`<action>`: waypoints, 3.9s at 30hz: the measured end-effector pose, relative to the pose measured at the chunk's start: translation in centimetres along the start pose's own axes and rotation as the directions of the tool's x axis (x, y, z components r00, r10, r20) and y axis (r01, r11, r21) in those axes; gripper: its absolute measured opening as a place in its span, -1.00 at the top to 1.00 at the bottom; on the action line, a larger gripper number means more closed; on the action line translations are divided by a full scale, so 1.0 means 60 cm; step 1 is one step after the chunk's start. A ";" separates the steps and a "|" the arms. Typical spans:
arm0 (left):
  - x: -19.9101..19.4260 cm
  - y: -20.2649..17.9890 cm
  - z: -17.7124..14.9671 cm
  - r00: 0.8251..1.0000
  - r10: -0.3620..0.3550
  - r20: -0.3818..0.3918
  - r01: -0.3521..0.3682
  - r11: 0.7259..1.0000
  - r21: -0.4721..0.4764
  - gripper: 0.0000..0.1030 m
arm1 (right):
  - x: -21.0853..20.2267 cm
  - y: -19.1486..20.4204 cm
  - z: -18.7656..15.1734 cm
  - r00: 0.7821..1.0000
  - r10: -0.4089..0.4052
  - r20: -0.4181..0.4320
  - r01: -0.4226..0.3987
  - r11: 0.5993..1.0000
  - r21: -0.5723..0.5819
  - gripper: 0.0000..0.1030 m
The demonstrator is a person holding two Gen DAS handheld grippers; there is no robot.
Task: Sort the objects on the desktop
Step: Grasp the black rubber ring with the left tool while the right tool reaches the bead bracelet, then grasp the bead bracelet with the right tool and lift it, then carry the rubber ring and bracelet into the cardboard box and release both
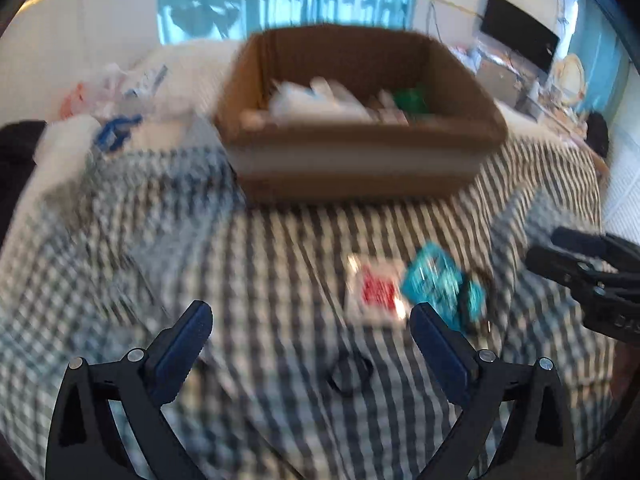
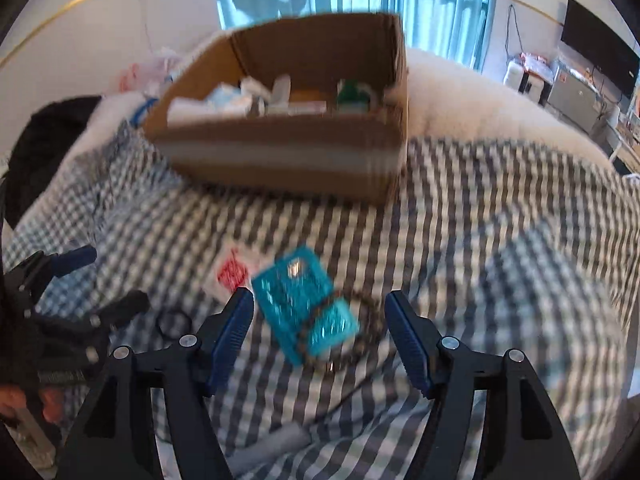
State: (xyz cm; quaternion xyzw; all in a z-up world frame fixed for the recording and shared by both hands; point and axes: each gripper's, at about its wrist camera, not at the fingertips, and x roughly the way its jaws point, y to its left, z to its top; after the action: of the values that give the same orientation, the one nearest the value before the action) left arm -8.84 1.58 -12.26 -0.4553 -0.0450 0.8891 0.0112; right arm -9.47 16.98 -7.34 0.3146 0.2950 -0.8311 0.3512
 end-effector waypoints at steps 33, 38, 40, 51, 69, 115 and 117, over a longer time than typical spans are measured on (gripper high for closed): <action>0.051 0.010 -0.061 0.998 0.054 0.017 -0.054 0.998 -0.012 0.89 | 0.141 -0.026 -0.044 0.963 -0.031 -0.268 0.062 0.992 0.108 -0.16; 0.054 0.010 -0.066 0.998 0.059 0.004 -0.059 0.998 -0.009 0.89 | 0.138 -0.031 -0.051 0.961 -0.006 -0.277 0.043 0.991 0.127 0.15; 0.052 0.008 -0.068 0.998 0.062 0.007 -0.062 0.998 -0.006 0.89 | 0.136 -0.034 -0.052 0.961 0.005 -0.277 0.036 0.989 0.141 0.32; 0.045 0.018 -0.069 0.997 0.074 0.014 -0.074 0.997 -0.026 0.89 | 0.089 -0.073 -0.062 0.978 0.022 -0.207 0.018 0.982 0.190 0.79; 0.014 0.036 -0.063 0.996 0.070 0.058 -0.065 0.995 -0.079 0.89 | -0.013 -0.014 -0.044 0.999 -0.023 -0.033 0.026 0.995 0.095 0.79; 0.089 0.005 0.337 0.956 0.059 0.287 -0.080 0.995 0.062 0.88 | 0.045 -0.028 0.346 0.986 0.002 0.168 0.019 0.992 -0.124 0.66; 0.111 0.001 0.336 0.968 0.057 0.246 -0.078 0.994 0.077 0.75 | 0.050 -0.034 0.343 0.986 -0.029 0.164 0.047 0.993 -0.109 0.55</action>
State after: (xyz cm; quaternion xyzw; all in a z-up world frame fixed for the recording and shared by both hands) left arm -29.09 0.53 -5.95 -0.3433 0.0078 0.9392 -0.0051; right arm -19.23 2.33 3.96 0.2202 0.3178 -0.8424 0.3753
